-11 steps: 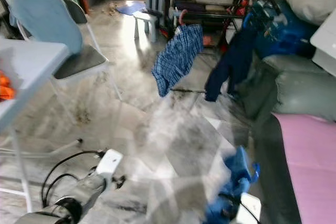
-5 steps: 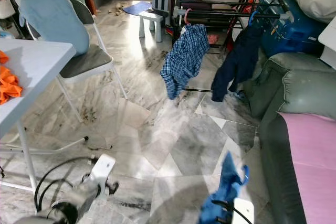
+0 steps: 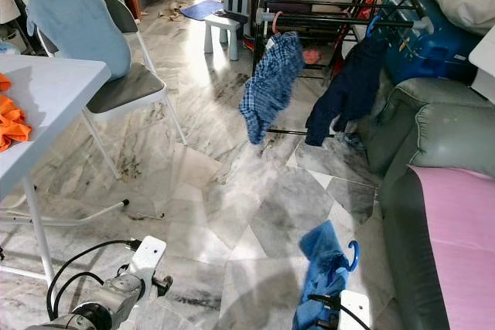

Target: Hang hanger

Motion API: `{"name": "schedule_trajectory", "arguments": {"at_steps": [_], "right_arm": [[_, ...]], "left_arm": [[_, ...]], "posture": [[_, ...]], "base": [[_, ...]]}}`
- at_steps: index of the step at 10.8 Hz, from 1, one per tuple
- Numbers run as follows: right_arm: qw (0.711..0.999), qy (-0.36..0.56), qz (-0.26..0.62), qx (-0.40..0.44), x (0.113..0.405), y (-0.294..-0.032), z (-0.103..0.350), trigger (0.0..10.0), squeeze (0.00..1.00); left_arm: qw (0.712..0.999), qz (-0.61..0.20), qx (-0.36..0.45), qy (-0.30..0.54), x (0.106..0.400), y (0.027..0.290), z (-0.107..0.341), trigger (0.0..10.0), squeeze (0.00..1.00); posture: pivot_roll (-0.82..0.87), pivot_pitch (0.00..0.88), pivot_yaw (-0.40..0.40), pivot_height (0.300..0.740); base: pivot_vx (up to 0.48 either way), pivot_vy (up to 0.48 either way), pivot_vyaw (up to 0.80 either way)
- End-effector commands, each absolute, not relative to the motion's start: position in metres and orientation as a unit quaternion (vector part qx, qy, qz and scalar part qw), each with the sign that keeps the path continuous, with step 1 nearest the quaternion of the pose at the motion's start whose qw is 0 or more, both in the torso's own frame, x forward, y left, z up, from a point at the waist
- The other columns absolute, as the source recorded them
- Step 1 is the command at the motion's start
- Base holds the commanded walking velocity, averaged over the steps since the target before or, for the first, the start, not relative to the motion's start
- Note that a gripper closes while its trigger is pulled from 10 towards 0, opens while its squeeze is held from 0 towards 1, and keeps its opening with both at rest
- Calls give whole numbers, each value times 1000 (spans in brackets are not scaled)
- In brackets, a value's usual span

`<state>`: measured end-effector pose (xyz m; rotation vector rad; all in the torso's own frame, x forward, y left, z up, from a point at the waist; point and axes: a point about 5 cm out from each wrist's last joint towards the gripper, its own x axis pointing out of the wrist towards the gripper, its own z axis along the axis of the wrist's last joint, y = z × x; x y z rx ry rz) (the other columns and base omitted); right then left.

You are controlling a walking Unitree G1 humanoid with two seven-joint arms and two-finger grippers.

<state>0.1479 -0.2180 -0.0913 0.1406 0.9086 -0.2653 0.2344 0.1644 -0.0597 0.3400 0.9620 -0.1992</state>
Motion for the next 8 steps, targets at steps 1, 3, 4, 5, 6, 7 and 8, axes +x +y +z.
{"name": "schedule_trajectory", "arguments": {"at_steps": [1, 3, 4, 5, 6, 7, 8], "right_arm": [[886, 441, -126, 71, 147, -218, -92, 10000, 0], [883, 443, -133, 80, 146, -219, -92, 10000, 0], [883, 445, -130, 75, 146, -218, -92, 10000, 0], [884, 443, -130, 77, 148, -217, -92, 10000, 0], [884, 442, -130, 78, 149, -217, -92, 10000, 0], [885, 439, -132, 80, 151, -218, -91, 10000, 0], [886, 437, -133, 81, 152, -218, -90, 10000, 0]], "left_arm": [[863, -92, 165, 468, 231, 166, -62, 10000, 0], [858, -58, 182, 476, 229, 181, -62, 10000, 0], [854, -57, 179, 485, 226, 183, -63, 10000, 0], [849, -60, 180, 494, 222, 184, -66, 10000, 0], [852, -54, 175, 491, 222, 185, -66, 10000, 0], [855, -45, 172, 487, 225, 185, -64, 10000, 0], [856, -42, 171, 487, 225, 186, -64, 10000, 0]], "posture": [[37, 0, -35, 740], [35, 0, -37, 740], [36, 0, -39, 740], [37, 0, -40, 740], [40, 0, -42, 740], [43, 0, -44, 740], [47, 0, -46, 740]], "base": [[0, 0, 0], [0, 0, 0], [0, 0, 0], [0, 0, 0], [0, 0, 0], [0, 0, 0], [0, 0, 0]]}}
